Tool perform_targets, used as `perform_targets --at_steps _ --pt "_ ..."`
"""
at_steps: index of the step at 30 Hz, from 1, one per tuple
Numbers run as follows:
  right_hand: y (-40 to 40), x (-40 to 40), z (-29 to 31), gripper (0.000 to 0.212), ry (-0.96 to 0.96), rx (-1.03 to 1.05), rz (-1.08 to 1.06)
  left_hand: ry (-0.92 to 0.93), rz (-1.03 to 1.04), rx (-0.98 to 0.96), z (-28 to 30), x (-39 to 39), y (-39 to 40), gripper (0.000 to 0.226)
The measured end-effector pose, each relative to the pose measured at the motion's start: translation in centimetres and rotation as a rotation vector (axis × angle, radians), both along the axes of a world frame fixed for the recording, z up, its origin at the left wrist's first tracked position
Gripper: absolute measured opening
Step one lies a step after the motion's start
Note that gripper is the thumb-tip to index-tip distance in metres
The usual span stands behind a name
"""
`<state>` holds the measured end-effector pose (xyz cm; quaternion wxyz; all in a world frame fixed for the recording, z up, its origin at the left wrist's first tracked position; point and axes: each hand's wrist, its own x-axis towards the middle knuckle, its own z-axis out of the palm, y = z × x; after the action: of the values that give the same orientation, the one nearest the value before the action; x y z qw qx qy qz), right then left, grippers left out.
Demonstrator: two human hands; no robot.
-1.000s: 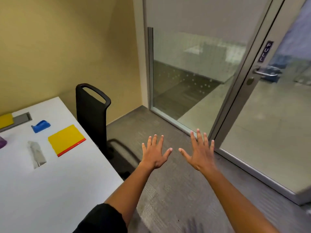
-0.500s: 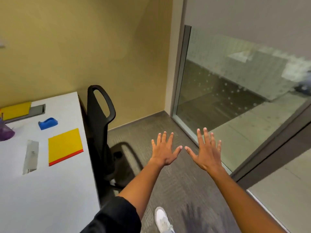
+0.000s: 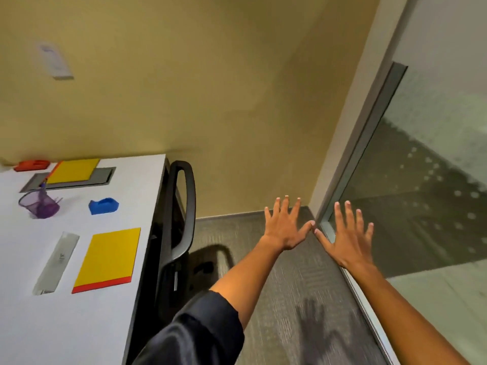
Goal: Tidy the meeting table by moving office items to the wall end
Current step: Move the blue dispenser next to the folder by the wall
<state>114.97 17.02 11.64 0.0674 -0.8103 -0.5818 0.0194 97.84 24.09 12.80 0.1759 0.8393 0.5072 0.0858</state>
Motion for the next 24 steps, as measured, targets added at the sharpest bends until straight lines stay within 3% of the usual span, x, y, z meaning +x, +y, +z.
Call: perform_targets --at_steps 13,24 --pt "33.8 4.7 -0.8 0.099 -0.013 0.008 0.473 -0.007 0.492 -0.012 1.2 2.0 25.1 0.079" --pt "54.6 -7.4 0.6 0.096 0.018 0.041 0.849 -0.021 0.866 0.077 3.0 -7.6 39.6 0.078"
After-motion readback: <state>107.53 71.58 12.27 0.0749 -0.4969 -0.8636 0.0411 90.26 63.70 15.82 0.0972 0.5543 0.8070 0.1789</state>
